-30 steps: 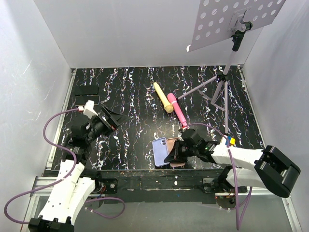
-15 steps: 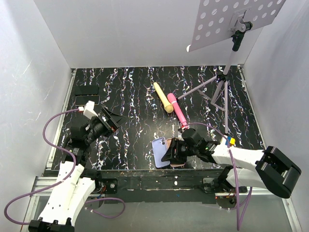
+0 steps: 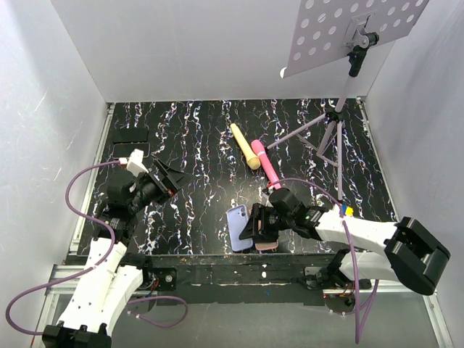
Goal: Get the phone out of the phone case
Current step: Place the phone case at the center of the board, then reset both arms
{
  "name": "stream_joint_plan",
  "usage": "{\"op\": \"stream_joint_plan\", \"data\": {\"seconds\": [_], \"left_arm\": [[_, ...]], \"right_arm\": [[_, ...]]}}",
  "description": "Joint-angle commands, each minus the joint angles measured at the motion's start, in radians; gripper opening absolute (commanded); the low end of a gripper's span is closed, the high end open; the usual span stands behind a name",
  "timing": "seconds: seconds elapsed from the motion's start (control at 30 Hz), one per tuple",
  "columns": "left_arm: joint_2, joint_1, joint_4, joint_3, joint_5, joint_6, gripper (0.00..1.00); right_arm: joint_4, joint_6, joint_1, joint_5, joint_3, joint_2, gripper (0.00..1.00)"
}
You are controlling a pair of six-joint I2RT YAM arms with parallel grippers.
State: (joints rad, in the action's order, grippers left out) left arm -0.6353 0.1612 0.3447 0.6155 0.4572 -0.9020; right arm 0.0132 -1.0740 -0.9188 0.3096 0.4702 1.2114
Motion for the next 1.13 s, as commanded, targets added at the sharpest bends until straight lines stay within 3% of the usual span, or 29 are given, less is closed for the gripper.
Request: {"op": "stream_joint_plan", "data": {"seconds": [0.0,0.3,0.43,0.57,0.8,1.1], "left_arm": [[-0.006,0.004,0.005,0.039,0.018,0.028,0.98],[-0.012,0.004,0.026,0.124,0.005,0.096,0.98],[0.022,0.004,0.053,0.257,-0.023,0.207,0.98],[0.094,0.008,0.100,0.429,-0.142,0.337,0.98],[0.106,0.012,0.093,0.605,-0.252,0.449,0.98],[0.145,0.014,-0.030,0.527,-0.213,0.374,0.98]], "right_arm": [[-0.132,0.065,-0.005,-0.084,0.061,-0.085,0.67],[-0.431,0.232,-0.005,-0.187,0.145,-0.303,0.82],[-0.619,0.339,-0.005,-0.360,0.257,-0.462,0.82],[-0.771,0.416,-0.005,-0.579,0.396,-0.633,0.86],[-0.814,0.509,-0.005,-0.760,0.571,-0.780,0.87],[-0.668,0.536,-0.005,-0.759,0.489,-0.932,0.88]]}}
